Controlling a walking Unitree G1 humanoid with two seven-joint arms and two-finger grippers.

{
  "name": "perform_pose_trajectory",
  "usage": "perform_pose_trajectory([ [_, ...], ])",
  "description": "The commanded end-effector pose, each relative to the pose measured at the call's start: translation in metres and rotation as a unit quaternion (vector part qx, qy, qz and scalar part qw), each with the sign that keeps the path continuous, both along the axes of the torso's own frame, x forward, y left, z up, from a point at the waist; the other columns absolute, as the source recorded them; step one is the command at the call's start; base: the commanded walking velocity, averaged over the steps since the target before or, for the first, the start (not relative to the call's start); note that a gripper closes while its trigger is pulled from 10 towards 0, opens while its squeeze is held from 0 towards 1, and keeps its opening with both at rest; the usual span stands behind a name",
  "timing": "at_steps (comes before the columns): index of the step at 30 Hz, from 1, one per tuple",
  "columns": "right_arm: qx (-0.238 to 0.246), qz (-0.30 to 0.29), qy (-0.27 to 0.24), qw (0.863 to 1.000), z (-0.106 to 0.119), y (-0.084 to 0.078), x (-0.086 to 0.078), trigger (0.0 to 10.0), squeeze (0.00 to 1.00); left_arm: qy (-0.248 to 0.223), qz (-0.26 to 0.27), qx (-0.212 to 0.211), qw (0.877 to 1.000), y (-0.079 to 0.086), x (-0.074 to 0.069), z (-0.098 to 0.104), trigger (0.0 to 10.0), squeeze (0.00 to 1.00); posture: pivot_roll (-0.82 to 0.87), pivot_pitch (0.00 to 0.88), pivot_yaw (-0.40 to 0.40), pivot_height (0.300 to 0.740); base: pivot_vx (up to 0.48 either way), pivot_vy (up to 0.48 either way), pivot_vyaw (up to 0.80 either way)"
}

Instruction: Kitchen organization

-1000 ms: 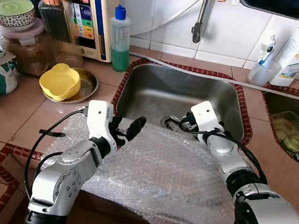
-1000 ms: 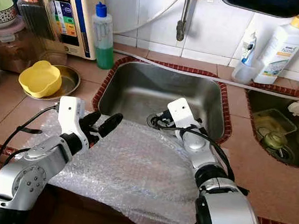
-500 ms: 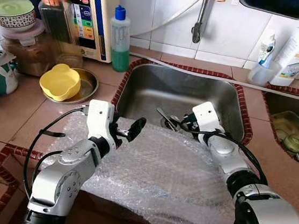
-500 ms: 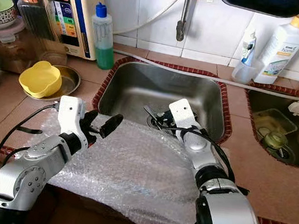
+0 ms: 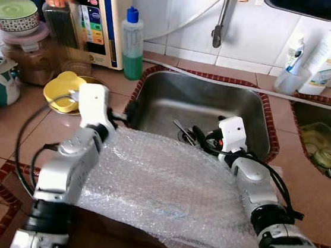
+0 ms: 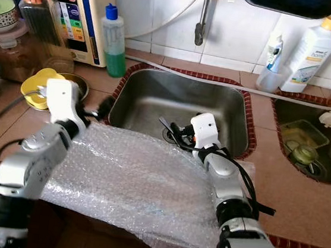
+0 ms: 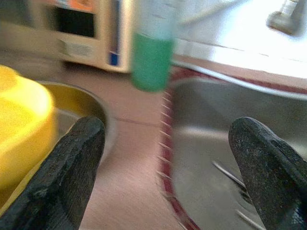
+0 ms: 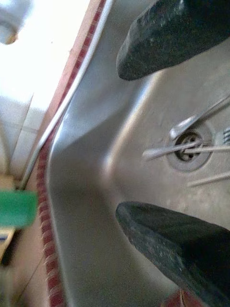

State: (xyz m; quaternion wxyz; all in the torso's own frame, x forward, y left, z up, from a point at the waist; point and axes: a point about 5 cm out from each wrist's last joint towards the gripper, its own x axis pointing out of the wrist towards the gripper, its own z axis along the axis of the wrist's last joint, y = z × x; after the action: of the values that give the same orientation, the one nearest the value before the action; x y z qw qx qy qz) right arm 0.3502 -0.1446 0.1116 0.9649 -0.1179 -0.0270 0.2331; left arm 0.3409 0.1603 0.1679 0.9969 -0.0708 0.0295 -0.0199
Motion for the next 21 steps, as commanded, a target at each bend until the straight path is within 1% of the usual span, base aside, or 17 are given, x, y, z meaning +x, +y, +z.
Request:
perform_pose_trajectory([
  [1,-0.007,0.025,-0.01,1.0,0.003,0.005,-0.006,10.0,1.0,-0.003,0.049,0.007,0.999,0.012,0.008,0.004,10.0,0.12,0.13,0.029,0.072,0.74,0.0,0.0,0.0],
  [2,-0.01,0.034,-0.013,0.999,0.003,0.006,-0.01,10.0,1.0,-0.001,0.07,0.009,0.997,0.017,0.012,0.006,10.0,0.12,0.13,0.029,0.072,0.74,0.0,0.0,0.0],
  [3,-0.009,0.044,-0.015,0.999,0.003,0.008,-0.015,10.0,1.0,0.001,0.094,0.007,0.996,0.022,0.016,0.007,10.0,0.0,0.12,0.027,0.076,0.74,0.0,0.0,0.0],
  [4,-0.008,0.053,-0.015,0.998,0.003,0.01,-0.02,10.0,1.0,0.004,0.116,-0.003,0.993,0.027,0.021,0.008,10.0,0.0,0.11,0.026,0.079,0.74,0.0,0.0,0.0],
  [5,-0.008,0.053,-0.015,0.998,0.003,0.01,-0.02,10.0,1.0,0.004,0.116,-0.003,0.993,0.027,0.021,0.008,10.0,0.0,0.11,0.026,0.079,0.74,0.0,0.0,0.0],
  [7,-0.002,0.062,-0.012,0.998,0.003,0.012,-0.028,10.0,1.0,0.007,0.149,-0.012,0.989,0.035,0.027,0.01,10.0,0.0,0.1,0.023,0.081,0.74,0.0,0.0,0.0],
  [8,-0.002,0.062,-0.012,0.998,0.003,0.012,-0.028,10.0,1.0,0.007,0.149,-0.012,0.989,0.035,0.027,0.01,10.0,0.0,0.1,0.023,0.081,0.74,0.0,0.0,0.0],
  [9,0.001,0.069,-0.009,0.998,0.002,0.014,-0.034,10.0,1.0,0.009,0.177,-0.017,0.984,0.043,0.032,0.012,10.0,0.0,0.09,0.021,0.084,0.74,0.0,0.0,0.0],
  [10,0.001,0.069,-0.009,0.998,0.002,0.014,-0.034,10.0,1.0,0.009,0.177,-0.017,0.984,0.043,0.032,0.012,10.0,0.0,0.09,0.021,0.084,0.74,0.0,0.0,0.0],
  [12,0.002,0.073,-0.007,0.997,0.003,0.015,-0.039,10.0,1.0,0.012,0.204,-0.023,0.979,0.052,0.034,0.013,10.0,0.0,0.08,0.019,0.086,0.74,0.0,0.0,0.0],
  [13,0.002,0.073,-0.005,0.997,0.004,0.015,-0.042,10.0,1.0,0.02,0.22,-0.035,0.975,0.059,0.036,0.011,10.0,0.0,0.07,0.017,0.089,0.74,0.0,0.0,0.0],
  [15,0.002,0.073,-0.005,0.997,0.004,0.015,-0.042,10.0,1.0,0.02,0.22,-0.035,0.975,0.059,0.036,0.011,10.0,0.0,0.07,0.017,0.089,0.74,0.0,0.0,0.0],
  [16,0.001,0.074,-0.004,0.997,0.004,0.015,-0.045,10.0,1.0,0.032,0.242,-0.049,0.969,0.069,0.037,0.01,10.0,0.0,0.06,0.015,0.093,0.74,0.0,0.0,0.0],
  [17,0.0,0.075,-0.004,0.997,0.004,0.016,-0.046,10.0,1.0,0.035,0.248,-0.053,0.967,0.072,0.037,0.009,10.0,0.0,0.06,0.015,0.093,0.74,0.0,0.0,0.0],
  [20,-0.005,0.078,-0.003,0.997,0.005,0.017,-0.049,10.0,1.0,0.033,0.267,-0.041,0.962,0.078,0.037,0.011,10.0,0.0,0.06,0.015,0.094,0.74,0.0,0.0,0.0],
  [21,-0.007,0.078,0.0,0.997,0.005,0.018,-0.051,10.0,1.0,0.028,0.283,-0.031,0.958,0.084,0.037,0.012,10.0,0.0,0.07,0.016,0.095,0.74,0.0,0.0,0.0],
])
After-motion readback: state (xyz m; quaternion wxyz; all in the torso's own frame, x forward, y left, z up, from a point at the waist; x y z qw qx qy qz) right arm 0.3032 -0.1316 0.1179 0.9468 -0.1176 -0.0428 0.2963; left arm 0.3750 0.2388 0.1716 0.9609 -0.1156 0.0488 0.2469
